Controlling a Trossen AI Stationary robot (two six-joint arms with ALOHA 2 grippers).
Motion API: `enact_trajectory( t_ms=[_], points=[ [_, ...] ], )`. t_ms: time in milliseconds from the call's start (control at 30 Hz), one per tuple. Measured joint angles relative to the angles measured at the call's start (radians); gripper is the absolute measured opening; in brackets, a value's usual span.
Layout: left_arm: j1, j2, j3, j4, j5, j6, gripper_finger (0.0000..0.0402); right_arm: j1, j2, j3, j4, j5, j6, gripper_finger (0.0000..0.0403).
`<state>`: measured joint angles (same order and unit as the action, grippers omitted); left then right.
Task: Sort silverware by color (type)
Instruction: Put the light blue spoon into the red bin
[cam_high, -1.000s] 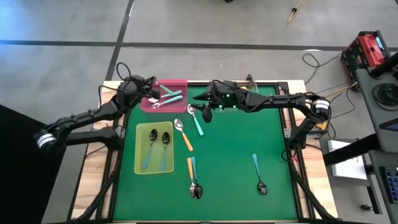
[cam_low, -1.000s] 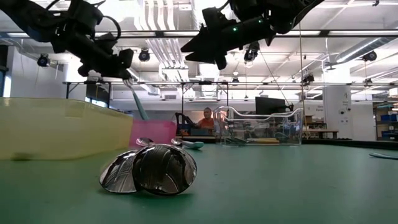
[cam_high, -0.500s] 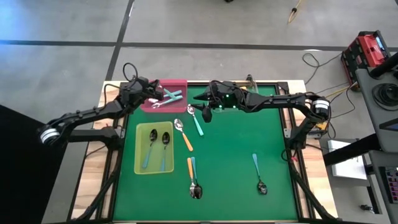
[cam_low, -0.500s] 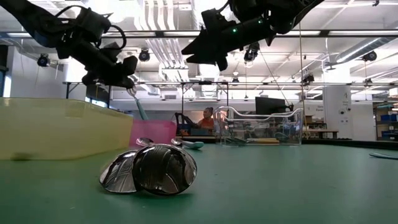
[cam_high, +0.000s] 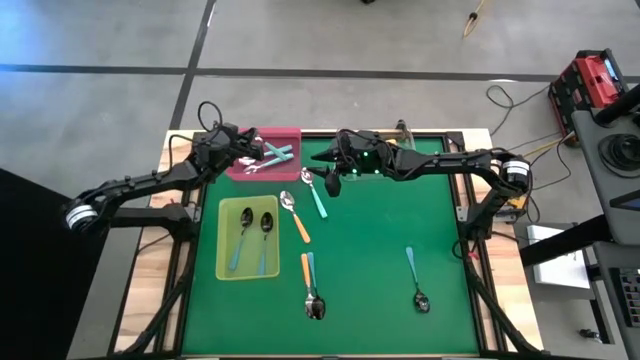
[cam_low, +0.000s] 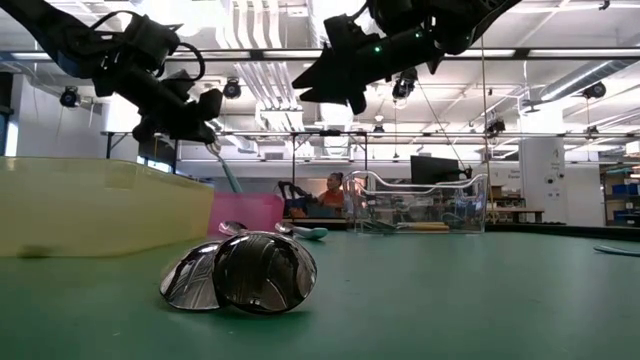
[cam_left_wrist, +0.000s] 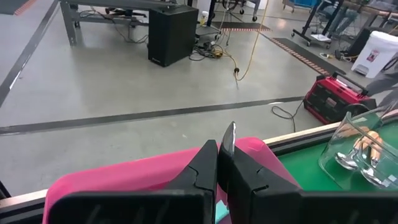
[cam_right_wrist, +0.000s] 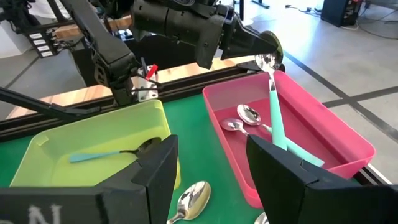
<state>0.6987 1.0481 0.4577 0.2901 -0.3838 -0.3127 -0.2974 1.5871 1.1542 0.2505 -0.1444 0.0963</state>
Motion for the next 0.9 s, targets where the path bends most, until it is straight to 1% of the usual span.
enact_trajectory(
  t_ms=[133,267,400,667,900],
  points=[
    [0.0,0.0,0.0,0.0,-0.019,-0.024,0.0,0.0,0.0,0.0,-0.014,0.0,0.0,0.0183],
    [0.0,0.0,-0.005,0.011,-0.027,-0.086,0.0,0.0,0.0,0.0,-0.015,0.0,0.001,0.0182],
    [0.0,0.0,-0.012,0.016,-0.053,-0.101,0.0,0.0,0.0,0.0,-0.015,0.0,0.01,0.0182],
    [0.0,0.0,-0.043,0.028,-0.071,-0.142,0.0,0.0,0.0,0.0,-0.015,0.0,0.01,0.0182],
    [0.0,0.002,-0.05,0.032,-0.079,-0.145,0.0,0.0,0.0,0.0,-0.015,0.0,0.009,0.0182]
  ],
)
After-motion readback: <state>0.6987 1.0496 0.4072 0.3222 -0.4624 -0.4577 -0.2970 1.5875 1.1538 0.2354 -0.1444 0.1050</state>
